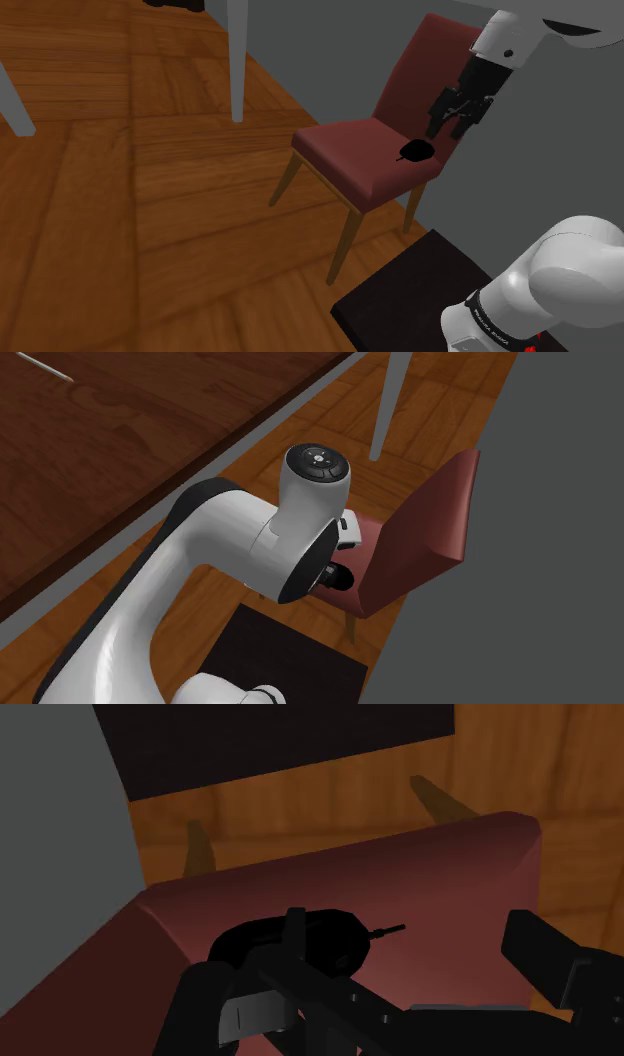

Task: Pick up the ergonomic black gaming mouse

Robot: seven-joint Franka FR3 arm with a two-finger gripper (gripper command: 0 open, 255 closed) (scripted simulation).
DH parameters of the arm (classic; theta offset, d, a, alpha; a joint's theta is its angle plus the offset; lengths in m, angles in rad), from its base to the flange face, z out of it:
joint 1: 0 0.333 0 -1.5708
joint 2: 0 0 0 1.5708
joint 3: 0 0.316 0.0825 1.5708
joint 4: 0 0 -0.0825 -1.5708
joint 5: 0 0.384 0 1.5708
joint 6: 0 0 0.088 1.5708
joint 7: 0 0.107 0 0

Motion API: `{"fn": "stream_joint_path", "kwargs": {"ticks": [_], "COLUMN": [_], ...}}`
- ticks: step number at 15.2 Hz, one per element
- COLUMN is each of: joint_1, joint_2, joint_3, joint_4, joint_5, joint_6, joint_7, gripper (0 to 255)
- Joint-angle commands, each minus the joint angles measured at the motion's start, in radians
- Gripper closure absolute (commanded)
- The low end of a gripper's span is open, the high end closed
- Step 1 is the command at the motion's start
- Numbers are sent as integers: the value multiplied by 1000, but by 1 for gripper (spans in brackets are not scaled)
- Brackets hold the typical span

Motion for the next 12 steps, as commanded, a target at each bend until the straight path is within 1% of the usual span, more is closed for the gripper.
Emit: {"fn": "stream_joint_path", "kwargs": {"ticks": [1,2,5,7,8,12], "joint_1": [0,-54,-240,-365,-410,-410], "joint_2": [0,18,75,106,116,119], "joint_3": [0,46,191,281,312,321], "joint_4": [0,-11,-30,-34,-36,-87], "joint_5": [0,16,52,59,60,68], "joint_6": [0,45,155,203,215,269], "joint_7": [0,162,638,956,1072,1071], "gripper": [0,0,0,0,0,0]}}
